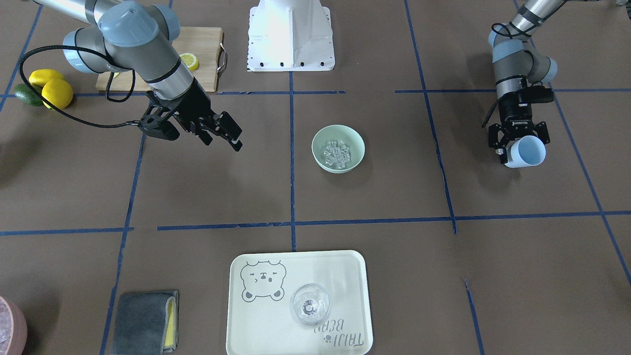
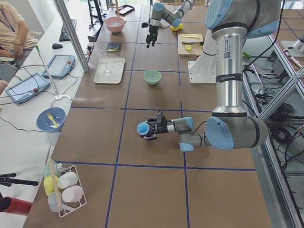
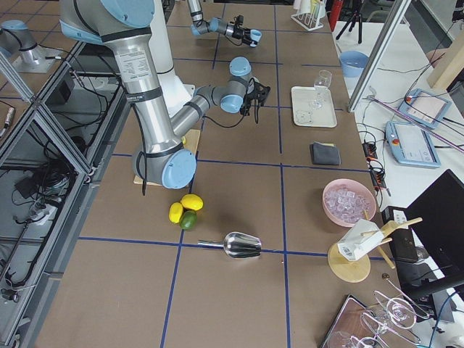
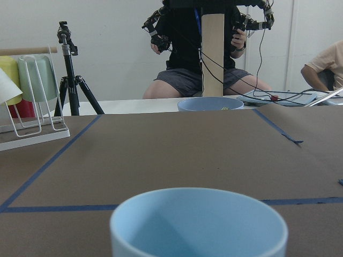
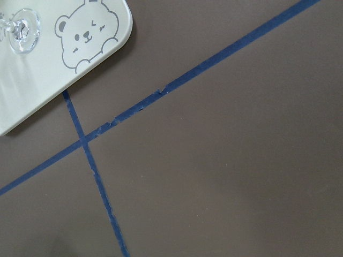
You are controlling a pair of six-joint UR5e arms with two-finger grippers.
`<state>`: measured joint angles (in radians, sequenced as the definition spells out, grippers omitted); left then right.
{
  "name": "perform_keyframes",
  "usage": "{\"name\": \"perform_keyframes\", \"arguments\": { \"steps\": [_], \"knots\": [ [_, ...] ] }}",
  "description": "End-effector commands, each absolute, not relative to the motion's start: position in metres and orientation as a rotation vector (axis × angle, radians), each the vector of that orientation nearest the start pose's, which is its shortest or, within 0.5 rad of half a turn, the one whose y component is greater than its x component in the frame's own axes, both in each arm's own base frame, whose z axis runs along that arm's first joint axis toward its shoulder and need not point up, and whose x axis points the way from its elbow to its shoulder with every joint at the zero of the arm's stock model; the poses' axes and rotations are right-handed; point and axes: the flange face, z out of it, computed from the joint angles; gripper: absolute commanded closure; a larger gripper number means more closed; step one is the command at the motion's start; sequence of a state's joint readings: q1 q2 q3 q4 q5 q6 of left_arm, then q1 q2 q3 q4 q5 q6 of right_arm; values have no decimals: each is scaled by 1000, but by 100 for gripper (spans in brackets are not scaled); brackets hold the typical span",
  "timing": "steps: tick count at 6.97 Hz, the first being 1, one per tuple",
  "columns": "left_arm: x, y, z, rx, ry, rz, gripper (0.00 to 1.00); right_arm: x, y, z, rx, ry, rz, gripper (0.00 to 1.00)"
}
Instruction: Pour ice into bowl
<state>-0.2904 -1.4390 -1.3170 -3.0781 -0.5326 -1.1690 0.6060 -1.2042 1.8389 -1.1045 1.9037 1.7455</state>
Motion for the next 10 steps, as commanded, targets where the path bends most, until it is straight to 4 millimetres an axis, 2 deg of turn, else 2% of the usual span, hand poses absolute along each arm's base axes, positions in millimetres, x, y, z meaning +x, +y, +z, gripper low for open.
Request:
{"name": "perform_keyframes", "arguments": {
  "steps": [1,3,4,6,8,10],
  "knots": [
    [313,-322,662,1219,620,-453,1,-433,-423,280,-59,-1142,512,0],
    [304,-315,667,1166,635,-369,1,-435,-423,278,-59,-1146,511,0],
    [298,-306,658,1108,695,-324,1,-435,-423,278,-59,-1146,511,0],
    [268,-287,647,1034,733,-192,1,-434,-422,276,-60,-1149,512,0],
    [260,-274,653,959,748,-47,1,-433,-422,275,-59,-1151,513,0],
    [229,-252,647,877,762,160,1,-433,-422,275,-60,-1152,512,0]
  ]
}}
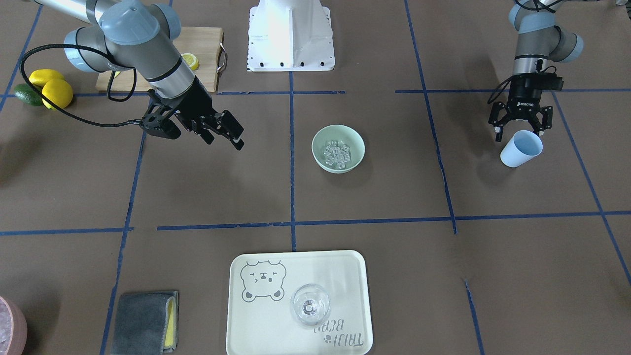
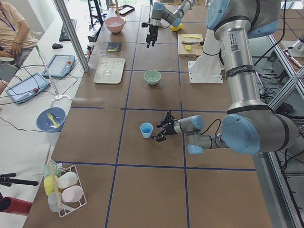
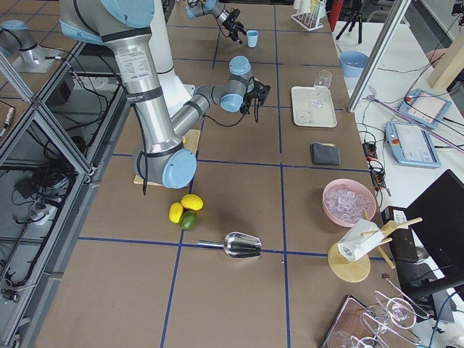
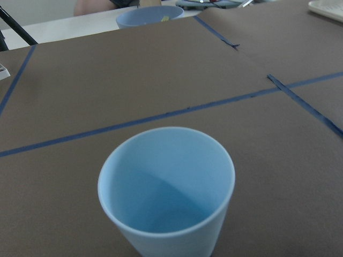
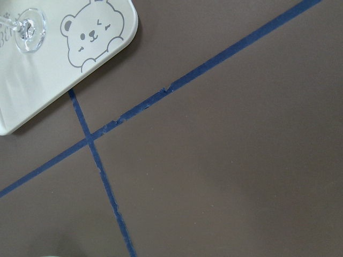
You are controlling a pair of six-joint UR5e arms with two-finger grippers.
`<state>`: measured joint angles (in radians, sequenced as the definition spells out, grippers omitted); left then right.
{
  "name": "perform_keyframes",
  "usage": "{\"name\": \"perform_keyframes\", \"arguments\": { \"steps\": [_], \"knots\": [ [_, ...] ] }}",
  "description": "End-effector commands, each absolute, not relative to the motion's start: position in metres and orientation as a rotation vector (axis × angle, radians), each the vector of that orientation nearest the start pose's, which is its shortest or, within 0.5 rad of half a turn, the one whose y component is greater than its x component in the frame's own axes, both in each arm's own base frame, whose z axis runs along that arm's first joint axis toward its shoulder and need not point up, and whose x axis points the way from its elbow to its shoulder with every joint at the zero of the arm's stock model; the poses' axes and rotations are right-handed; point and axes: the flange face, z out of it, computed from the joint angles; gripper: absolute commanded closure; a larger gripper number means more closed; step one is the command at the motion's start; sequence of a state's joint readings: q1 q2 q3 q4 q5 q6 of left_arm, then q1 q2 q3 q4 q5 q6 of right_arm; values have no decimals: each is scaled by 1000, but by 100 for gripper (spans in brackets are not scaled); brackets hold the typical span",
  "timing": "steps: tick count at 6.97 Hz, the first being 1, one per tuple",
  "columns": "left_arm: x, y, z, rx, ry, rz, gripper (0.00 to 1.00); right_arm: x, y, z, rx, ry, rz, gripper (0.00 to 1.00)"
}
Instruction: Pour ice into bowl
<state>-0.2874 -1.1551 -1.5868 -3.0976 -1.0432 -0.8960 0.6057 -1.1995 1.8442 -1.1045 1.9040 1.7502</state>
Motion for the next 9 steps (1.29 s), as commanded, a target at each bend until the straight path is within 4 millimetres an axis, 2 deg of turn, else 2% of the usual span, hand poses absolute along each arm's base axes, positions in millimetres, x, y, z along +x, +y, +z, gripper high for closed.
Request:
{"name": "perform_keyframes", "arguments": {
  "steps": [1,3,4,5,6,7,8,9],
  "knots": [
    [208,-242,658,845,732,240,1,-432,-423,276,-59,-1151,514,0],
    [189,-244,671,804,715,246,1,-429,-422,272,-54,-1158,515,0],
    [168,-251,676,743,738,228,1,-429,-421,272,-55,-1159,514,0],
    [136,-273,672,792,700,246,1,-430,-421,271,-54,-1161,513,0],
    [113,-284,668,853,639,289,1,-431,-420,271,-55,-1160,514,0],
    [101,-301,664,854,654,275,1,-434,-418,270,-45,-1160,517,0],
    [83,-325,657,829,682,267,1,-443,-415,257,-23,-1178,517,0],
    [67,-354,647,780,719,253,1,-456,-404,253,-2,-1180,513,0]
  ]
}}
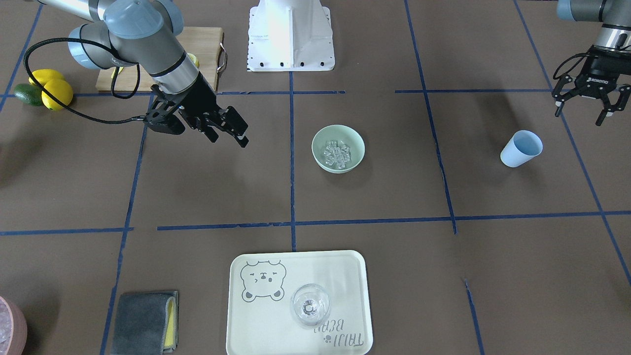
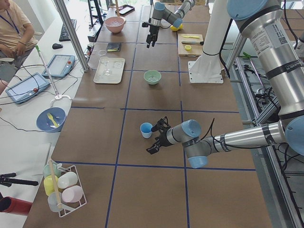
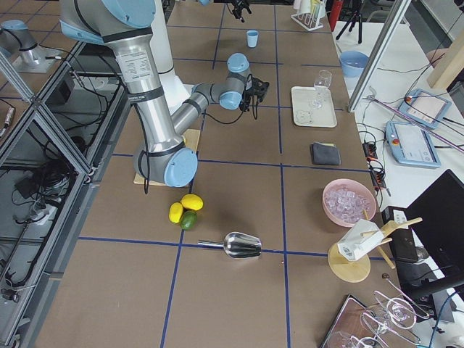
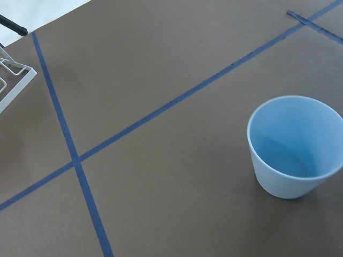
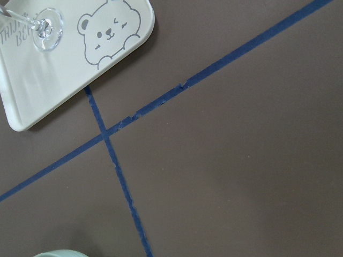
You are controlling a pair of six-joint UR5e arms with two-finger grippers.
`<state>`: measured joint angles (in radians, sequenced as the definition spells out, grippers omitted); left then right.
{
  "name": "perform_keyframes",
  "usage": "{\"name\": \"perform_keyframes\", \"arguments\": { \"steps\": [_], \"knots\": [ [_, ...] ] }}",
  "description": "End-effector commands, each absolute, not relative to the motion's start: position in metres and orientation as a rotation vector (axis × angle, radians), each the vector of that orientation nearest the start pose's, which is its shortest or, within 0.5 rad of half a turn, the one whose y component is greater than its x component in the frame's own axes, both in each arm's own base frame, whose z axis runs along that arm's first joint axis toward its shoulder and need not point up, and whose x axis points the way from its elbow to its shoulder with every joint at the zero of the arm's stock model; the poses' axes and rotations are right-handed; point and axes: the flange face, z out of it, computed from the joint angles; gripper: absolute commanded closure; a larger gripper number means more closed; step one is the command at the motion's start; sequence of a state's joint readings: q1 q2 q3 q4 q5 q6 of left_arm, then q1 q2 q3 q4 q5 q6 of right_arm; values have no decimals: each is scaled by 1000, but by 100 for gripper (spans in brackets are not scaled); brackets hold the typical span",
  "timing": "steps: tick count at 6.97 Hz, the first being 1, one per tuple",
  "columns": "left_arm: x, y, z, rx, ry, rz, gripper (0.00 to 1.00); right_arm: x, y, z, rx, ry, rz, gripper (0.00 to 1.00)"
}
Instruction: Pour ice into bowl
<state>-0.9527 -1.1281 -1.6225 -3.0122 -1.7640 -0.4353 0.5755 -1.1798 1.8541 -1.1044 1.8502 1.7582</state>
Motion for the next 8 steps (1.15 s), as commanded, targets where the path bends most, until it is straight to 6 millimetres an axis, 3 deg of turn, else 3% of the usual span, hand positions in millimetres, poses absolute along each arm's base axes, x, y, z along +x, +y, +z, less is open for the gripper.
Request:
{"name": "perform_keyframes", "arguments": {
  "steps": [1,2,3,4,6,8],
  "knots": [
    [51,-391,630,716,769,210,1,-481,-384,234,36,-1201,500,0],
    [38,-404,619,696,814,193,1,-511,-356,221,24,-1209,467,0],
    [33,-403,618,639,871,194,1,-538,-343,203,16,-1213,443,0],
    [24,-403,622,622,855,163,0,-570,-348,179,8,-1176,441,0],
    [24,-403,626,607,855,146,0,-619,-365,142,1,-1030,432,0],
    [23,-402,623,612,856,145,0,-652,-384,130,-1,-938,441,3]
  ]
}}
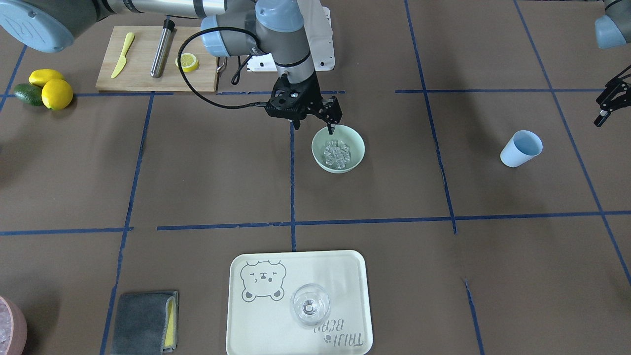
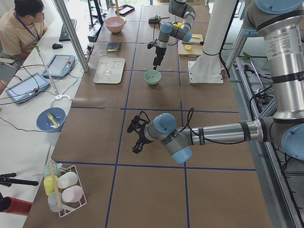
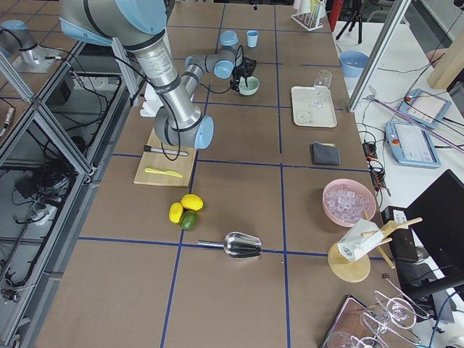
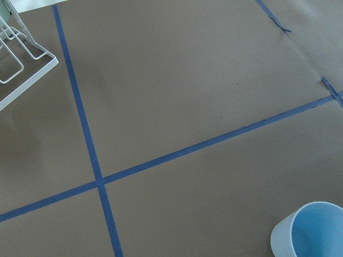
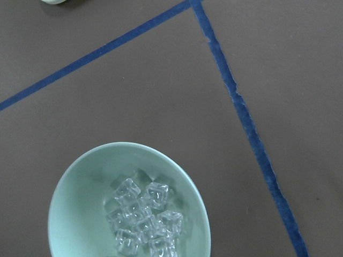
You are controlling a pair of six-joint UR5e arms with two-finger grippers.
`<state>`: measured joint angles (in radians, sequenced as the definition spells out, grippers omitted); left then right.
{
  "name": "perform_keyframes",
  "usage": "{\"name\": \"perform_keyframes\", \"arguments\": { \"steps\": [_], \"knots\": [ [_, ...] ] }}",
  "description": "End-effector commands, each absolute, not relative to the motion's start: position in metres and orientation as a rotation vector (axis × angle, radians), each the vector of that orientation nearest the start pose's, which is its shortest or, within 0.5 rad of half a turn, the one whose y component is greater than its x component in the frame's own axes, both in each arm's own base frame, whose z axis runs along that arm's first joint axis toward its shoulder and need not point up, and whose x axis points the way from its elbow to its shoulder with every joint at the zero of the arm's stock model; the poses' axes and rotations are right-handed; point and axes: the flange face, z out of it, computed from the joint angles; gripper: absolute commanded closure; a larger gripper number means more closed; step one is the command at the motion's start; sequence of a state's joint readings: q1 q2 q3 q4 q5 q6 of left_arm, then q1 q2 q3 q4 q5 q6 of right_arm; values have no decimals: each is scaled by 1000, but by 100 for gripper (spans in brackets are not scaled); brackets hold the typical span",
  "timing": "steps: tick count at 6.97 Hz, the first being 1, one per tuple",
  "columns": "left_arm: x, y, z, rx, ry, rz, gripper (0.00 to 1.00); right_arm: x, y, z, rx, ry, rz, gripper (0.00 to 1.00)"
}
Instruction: Pour ice into bowl
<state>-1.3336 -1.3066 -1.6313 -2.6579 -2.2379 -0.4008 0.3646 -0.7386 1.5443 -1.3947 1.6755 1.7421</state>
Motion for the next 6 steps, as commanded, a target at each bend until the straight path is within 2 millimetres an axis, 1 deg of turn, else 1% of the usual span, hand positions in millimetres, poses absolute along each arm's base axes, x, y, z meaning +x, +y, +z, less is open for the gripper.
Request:
{"name": "perform_keyframes", "arguments": {
  "steps": [1,3,4,5,6],
  "knots": [
    [23,-402,622,615,858,146,0,-660,-395,131,5,-915,437,6],
    [23,-402,618,614,871,118,0,-669,-403,150,-1,-856,409,8],
    [23,-402,618,612,873,112,0,-670,-400,155,-10,-823,362,8],
    [23,-402,617,612,874,112,0,-672,-400,161,-11,-800,350,18],
    [23,-402,617,612,874,112,0,-673,-400,162,-18,-798,347,32]
  ]
}}
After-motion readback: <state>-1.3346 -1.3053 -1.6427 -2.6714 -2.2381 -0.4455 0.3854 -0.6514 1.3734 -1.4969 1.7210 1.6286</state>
